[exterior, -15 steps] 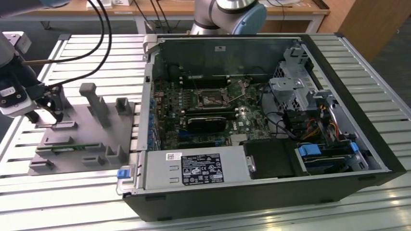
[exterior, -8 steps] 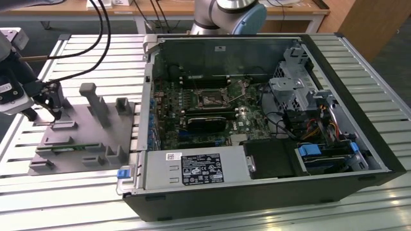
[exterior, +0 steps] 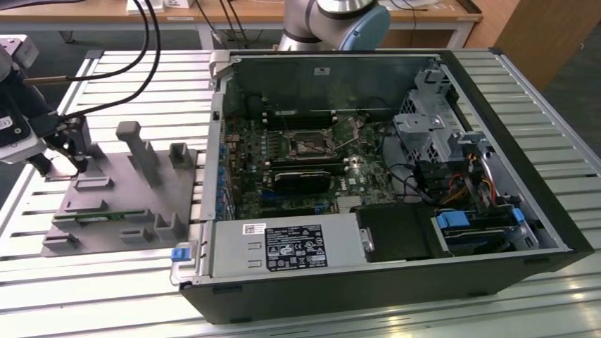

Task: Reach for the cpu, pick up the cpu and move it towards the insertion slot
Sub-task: 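Pick up the cpu and move it towards the insertion slot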

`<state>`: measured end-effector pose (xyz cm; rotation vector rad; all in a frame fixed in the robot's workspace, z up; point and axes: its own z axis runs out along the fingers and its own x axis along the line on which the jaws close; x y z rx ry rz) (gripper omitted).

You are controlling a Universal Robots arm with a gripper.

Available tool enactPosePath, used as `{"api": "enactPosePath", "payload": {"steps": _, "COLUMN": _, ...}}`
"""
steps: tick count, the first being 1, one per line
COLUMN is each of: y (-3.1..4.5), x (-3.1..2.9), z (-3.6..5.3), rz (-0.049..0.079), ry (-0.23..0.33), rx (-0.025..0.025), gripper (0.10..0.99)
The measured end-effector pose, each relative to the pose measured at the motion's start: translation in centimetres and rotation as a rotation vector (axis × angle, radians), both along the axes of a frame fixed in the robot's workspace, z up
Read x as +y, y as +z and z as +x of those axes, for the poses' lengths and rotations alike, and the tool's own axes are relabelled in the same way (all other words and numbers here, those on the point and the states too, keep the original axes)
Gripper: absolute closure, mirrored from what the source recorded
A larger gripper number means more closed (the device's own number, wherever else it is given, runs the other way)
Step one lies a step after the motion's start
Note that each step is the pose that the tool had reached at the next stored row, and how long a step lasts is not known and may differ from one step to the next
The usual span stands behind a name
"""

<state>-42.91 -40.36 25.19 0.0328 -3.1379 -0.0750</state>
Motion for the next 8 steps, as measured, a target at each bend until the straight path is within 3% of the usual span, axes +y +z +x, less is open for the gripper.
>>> {"api": "enactPosePath", "payload": {"steps": 4, "y": 0.07, "x": 0.0, "z": -0.01, "rz": 0.0, "ry": 0.0, "rx": 0.0005, "gripper": 0.545}}
{"api": "enactPosePath", "payload": {"steps": 8, "y": 0.66, "x": 0.0, "z": -0.01, "rz": 0.0, "ry": 0.0, "rx": 0.0004, "gripper": 0.545}}
